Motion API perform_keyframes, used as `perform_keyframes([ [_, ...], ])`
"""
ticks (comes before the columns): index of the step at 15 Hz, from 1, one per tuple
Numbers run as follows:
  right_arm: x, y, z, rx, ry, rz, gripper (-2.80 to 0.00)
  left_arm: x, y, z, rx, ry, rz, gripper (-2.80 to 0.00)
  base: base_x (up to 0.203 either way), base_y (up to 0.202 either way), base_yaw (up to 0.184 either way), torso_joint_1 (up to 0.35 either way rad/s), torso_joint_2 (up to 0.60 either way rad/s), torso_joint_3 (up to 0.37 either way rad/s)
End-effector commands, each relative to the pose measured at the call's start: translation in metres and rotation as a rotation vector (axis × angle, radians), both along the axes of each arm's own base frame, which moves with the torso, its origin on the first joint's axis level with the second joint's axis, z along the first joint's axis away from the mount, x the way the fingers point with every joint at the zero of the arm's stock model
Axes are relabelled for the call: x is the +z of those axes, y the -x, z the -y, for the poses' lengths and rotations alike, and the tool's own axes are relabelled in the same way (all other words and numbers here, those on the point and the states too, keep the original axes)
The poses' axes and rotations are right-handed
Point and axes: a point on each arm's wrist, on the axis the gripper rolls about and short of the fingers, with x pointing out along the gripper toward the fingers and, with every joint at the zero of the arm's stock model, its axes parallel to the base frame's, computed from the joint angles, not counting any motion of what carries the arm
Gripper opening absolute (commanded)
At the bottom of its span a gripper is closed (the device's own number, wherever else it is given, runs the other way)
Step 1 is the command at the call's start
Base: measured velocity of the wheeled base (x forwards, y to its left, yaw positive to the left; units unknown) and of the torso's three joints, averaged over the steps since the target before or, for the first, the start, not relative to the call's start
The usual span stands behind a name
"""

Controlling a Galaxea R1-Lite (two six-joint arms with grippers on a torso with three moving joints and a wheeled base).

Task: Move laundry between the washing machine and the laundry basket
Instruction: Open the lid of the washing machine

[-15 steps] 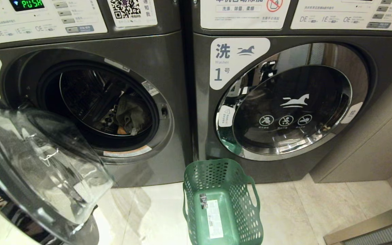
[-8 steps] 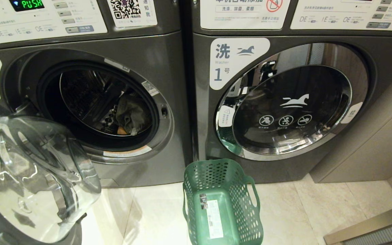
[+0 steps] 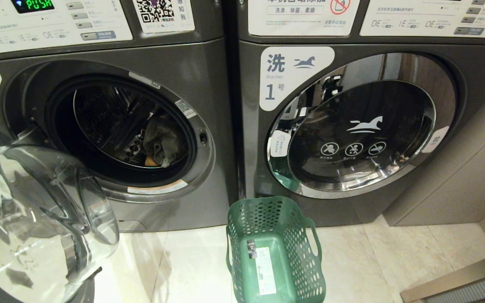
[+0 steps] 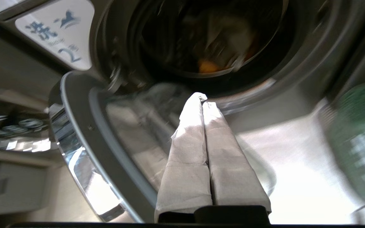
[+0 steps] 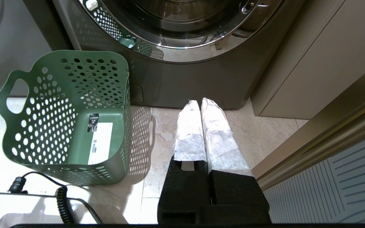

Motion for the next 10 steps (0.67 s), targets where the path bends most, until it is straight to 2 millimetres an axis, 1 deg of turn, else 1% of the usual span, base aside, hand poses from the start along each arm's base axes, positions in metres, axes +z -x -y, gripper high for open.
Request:
perform_keyframes([
  [1,0.000,0.000,0.000,0.000,0.001,-0.002,-2.80,-0.016,-0.026,-0.005,0.075,-0.032,-0.109,-2.80,0.000,0.000,0.000,0.000,0.00,0.000],
  [3,0.000,0.000,0.000,0.000,0.001,-0.002,-2.80,-0.029,-0.047,-0.011,0.131,-0.029,-0.197,-2.80,0.000,0.000,0.000,0.000,0.00,0.000],
  [4,0.000,0.000,0.000,0.000,0.001,-0.002,-2.80,-0.034,-0.048,-0.012,0.148,-0.032,-0.242,-2.80,0.000,0.000,0.000,0.000,0.00,0.000],
  [5,0.000,0.000,0.000,0.000,0.001,-0.002,-2.80,-0.035,-0.047,-0.013,0.185,-0.049,-0.263,-2.80,0.000,0.000,0.000,0.000,0.00,0.000],
  [10,0.000,0.000,0.000,0.000,0.001,-0.002,-2.80,-0.041,-0.047,-0.027,0.587,-0.176,-0.357,-2.80,0.000,0.000,0.000,0.000,0.00,0.000],
])
